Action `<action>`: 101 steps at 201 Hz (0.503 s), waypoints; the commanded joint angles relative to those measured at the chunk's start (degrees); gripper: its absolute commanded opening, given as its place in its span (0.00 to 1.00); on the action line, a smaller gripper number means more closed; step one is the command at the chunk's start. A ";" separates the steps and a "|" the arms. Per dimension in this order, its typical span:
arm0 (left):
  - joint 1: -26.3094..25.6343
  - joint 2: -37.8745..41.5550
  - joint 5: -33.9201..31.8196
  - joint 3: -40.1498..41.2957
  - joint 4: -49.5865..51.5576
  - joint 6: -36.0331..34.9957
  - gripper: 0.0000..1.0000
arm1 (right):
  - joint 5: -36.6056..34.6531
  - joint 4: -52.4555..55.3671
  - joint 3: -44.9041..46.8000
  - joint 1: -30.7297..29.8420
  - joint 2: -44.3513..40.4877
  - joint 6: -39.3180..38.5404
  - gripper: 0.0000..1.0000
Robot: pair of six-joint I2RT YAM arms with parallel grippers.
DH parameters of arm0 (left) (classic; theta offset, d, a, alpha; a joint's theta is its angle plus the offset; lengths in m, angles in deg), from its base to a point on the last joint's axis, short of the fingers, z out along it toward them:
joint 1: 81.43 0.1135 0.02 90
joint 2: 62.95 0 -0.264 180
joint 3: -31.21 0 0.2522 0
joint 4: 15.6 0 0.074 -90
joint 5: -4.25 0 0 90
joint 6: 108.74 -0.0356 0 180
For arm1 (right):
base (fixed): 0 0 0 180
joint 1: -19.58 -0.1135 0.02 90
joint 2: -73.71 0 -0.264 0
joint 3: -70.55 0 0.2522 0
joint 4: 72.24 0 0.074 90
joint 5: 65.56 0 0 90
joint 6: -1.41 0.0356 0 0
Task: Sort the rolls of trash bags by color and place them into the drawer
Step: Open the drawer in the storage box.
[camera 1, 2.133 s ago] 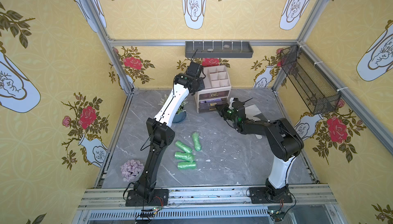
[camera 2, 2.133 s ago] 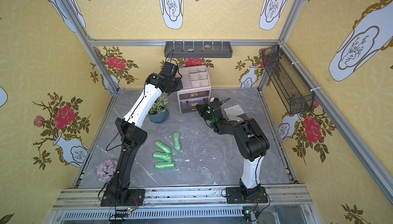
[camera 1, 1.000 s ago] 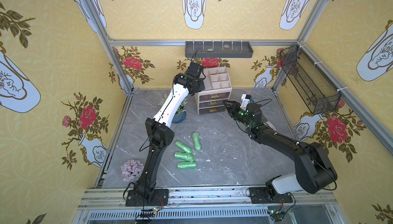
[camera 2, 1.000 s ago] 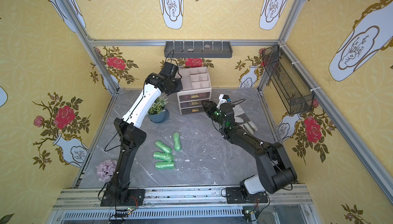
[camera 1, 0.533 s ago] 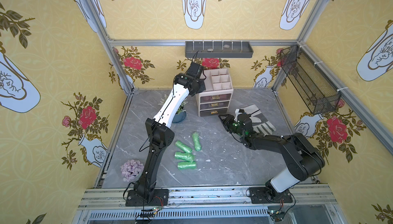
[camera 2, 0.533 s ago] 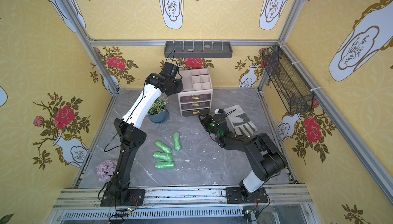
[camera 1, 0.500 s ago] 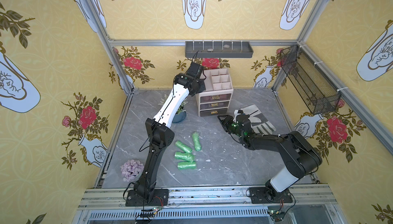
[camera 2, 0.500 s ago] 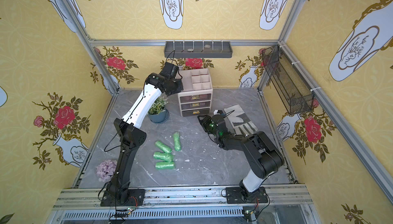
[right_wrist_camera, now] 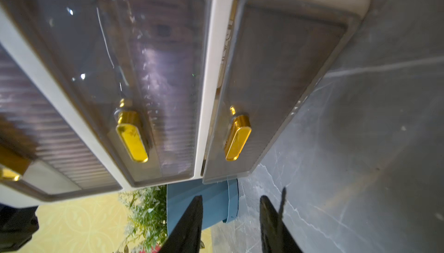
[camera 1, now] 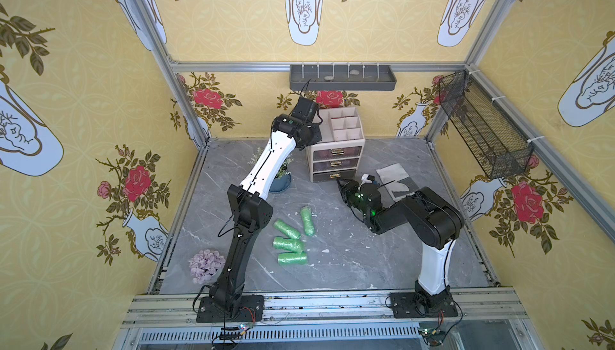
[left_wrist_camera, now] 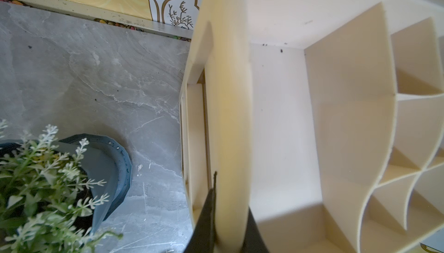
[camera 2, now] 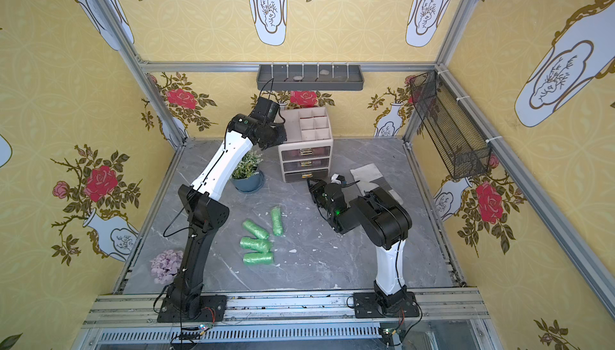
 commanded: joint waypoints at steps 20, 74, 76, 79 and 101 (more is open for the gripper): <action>-0.02 -1.41 5.65 0.54 5.06 1.69 0.09 | -2.70 -6.36 -1.89 0.71 3.24 2.84 0.38; -0.02 -1.49 5.79 0.58 4.81 1.63 0.08 | -3.30 -8.77 -4.73 1.18 6.80 4.48 0.36; 0.00 -1.49 5.77 0.57 4.87 1.61 0.08 | -3.36 -8.94 -4.81 1.13 6.97 4.60 0.36; -0.04 -1.49 5.80 0.59 4.93 1.60 0.08 | -3.38 -9.12 -5.00 1.17 7.23 4.82 0.35; 0.00 -1.35 5.71 0.60 4.99 1.44 0.08 | -3.30 -10.36 -5.86 1.22 8.86 5.88 0.33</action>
